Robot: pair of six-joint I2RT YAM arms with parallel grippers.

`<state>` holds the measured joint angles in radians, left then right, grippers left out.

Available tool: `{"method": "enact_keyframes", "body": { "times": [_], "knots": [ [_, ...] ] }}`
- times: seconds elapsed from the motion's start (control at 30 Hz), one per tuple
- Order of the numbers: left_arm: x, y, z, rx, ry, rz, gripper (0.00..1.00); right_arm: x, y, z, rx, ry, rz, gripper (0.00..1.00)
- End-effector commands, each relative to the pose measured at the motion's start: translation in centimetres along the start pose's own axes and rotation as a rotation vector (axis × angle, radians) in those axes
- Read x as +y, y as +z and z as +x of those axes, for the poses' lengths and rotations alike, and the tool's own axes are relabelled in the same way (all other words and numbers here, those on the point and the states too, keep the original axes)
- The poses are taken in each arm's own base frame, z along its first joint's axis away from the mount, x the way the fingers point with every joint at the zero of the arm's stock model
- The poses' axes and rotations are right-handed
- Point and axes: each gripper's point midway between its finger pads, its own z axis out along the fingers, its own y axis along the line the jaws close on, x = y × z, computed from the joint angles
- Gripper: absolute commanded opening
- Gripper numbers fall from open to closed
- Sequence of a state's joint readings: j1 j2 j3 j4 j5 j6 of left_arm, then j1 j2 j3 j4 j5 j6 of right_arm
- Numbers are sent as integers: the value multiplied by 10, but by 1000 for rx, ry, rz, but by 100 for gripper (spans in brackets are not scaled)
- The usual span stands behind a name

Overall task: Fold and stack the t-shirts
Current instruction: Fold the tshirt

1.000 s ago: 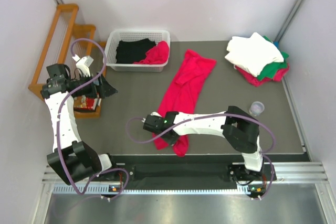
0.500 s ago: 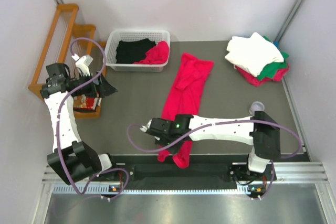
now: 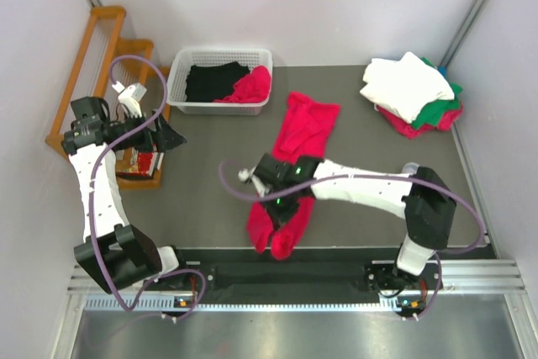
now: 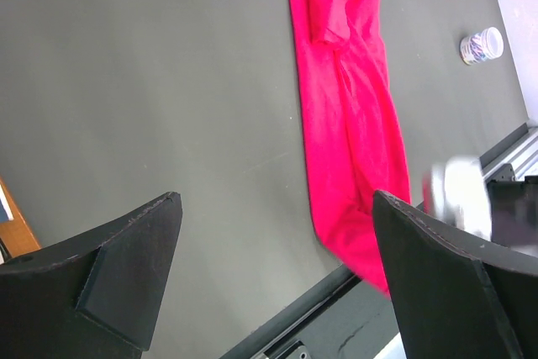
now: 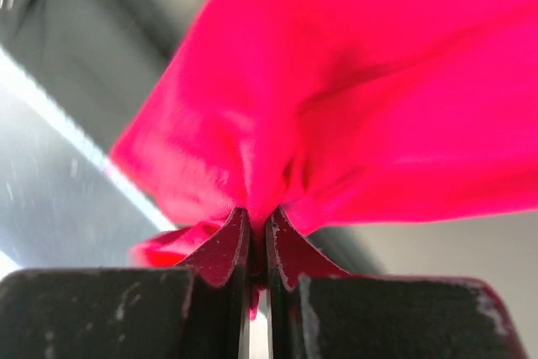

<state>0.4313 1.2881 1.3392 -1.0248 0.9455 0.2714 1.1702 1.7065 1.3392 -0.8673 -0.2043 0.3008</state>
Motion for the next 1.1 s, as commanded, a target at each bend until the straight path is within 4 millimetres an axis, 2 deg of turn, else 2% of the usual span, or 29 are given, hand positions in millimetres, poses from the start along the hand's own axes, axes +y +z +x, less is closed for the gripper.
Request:
{"method": "enact_keyframes", "body": {
  "times": [0.0, 0.03, 0.07, 0.1, 0.13, 0.2, 0.27, 0.4, 0.57, 0.63, 0.73, 0.93, 0.97, 1.03, 1.07],
  "knots": [
    [-3, -4, -9, -20, 38, 13, 99, -55, -35, -76, -231, 107, 44, 2],
    [-4, -4, -7, -13, 35, 11, 99, -73, -38, -87, -259, 142, 61, 2],
    [-3, -5, -9, -12, 42, 7, 99, -84, -35, -93, -263, 163, 82, 2],
    [-2, -6, -9, -10, 47, 1, 99, -91, -40, -103, -285, 168, 89, 2],
    [-3, -7, -11, -13, 57, -2, 99, -105, -36, -106, -277, 198, 104, 2],
    [-3, -8, -12, -6, 59, -1, 99, -114, -38, -116, -290, 206, 101, 3],
    [-4, -8, -12, -6, 62, -1, 99, -131, -34, -121, -287, 226, 123, 3],
    [-2, -8, -10, 1, 59, 0, 99, -156, -19, -116, -238, 257, 142, 4],
    [1, -6, -6, 13, 64, -5, 99, -188, -3, -95, -187, 323, 201, 4],
    [2, -5, -5, 16, 60, -2, 99, -202, -5, -93, -197, 362, 216, 3],
    [3, -4, -3, 23, 54, -1, 99, -212, -9, -90, -204, 389, 233, 3],
    [3, -2, 0, 28, 53, 7, 99, -223, -15, -80, -202, 418, 273, 4],
    [3, -2, 1, 29, 52, 7, 99, -225, -13, -78, -198, 424, 274, 5],
    [3, -2, 1, 30, 47, 13, 99, -229, -11, -77, -196, 433, 272, 25],
    [3, -2, 1, 30, 47, 14, 99, -231, -10, -77, -195, 438, 274, 25]
  ]
}}
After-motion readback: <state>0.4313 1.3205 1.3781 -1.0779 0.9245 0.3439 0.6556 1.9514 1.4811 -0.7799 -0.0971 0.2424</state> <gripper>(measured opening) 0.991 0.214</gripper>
